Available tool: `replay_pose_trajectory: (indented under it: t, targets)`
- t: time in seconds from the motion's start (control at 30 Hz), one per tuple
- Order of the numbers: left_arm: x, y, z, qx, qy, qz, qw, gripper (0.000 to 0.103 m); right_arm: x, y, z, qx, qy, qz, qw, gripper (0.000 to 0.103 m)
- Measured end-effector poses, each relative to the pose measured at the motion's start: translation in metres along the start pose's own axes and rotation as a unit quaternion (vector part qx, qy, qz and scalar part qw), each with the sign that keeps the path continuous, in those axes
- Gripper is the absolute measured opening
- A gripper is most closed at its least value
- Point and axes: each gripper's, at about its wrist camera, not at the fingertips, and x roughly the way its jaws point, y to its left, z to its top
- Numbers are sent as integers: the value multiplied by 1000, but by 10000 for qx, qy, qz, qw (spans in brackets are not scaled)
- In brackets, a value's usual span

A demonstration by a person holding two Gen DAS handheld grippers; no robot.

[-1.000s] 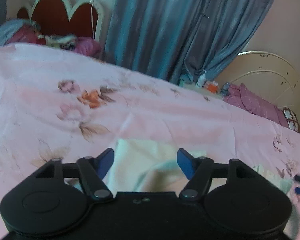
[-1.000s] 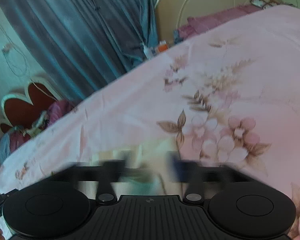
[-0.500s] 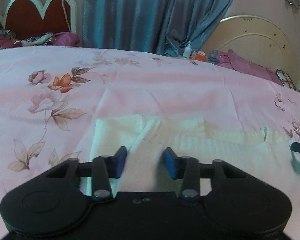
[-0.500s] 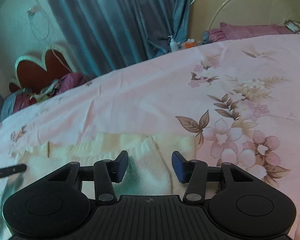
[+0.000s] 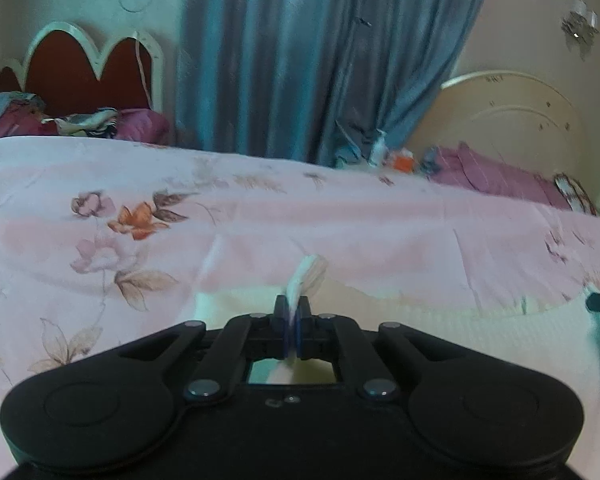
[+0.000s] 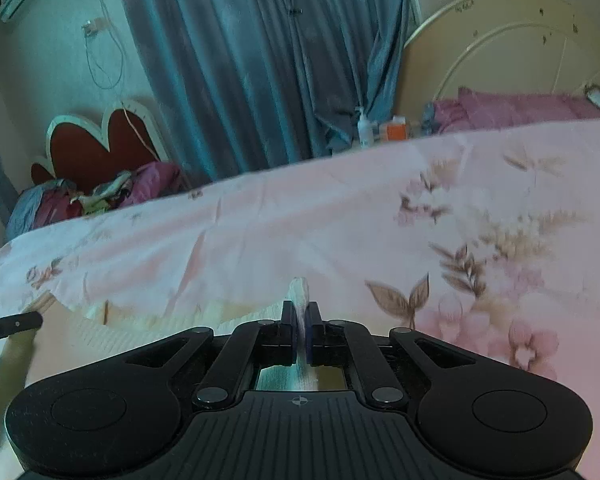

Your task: Fold small clothes

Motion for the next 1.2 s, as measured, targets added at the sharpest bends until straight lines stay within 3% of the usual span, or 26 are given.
replay_pose_trajectory:
  t: [0.13,0.3,0.4,0.43,0.5,0.53,0.57,0.63,0.8,1.0,1.07,1.2]
  targets:
    - [12,-2,-4,-80,58,165,9998,3,15,-2,-2,86,90,-208,9997,3]
    - [24,-8,-18,206,221,349,9989,4,32,-8,-15,115,336,-376,9987,3]
    - [22,-8,-17,272,258,370,9986,12,25,-11,-12,194,312,-322,9988,4]
    - [20,-7,-16,266,270,406,9985,22,22,-12,-11,213,287,-317,9989,9]
    - [16,-4,-14,205,298,453,9983,31,14,-11,-8,204,192,-350,9990,35]
    - [14,-2,-14,153,324,447,9984,40,8,-9,-7,199,112,-341,9992,57]
    - [12,-1,-14,117,349,458,9983,45,2,-6,-6,158,41,-316,9994,59]
    - [6,0,-14,91,352,517,9980,64,-7,0,-5,41,21,-363,9993,59]
    - [-18,-4,-13,81,297,570,9979,66,-26,20,-9,-127,18,-316,9994,59]
    - [-46,-20,-15,206,248,285,9991,70,-43,52,-23,-434,-15,-170,9989,58]
    - [-48,-28,-19,299,309,168,9989,70,-44,60,-29,-455,79,-103,9989,37]
    - [-47,-39,-32,456,463,7,9979,70,-41,74,-45,-449,287,-83,9985,36]
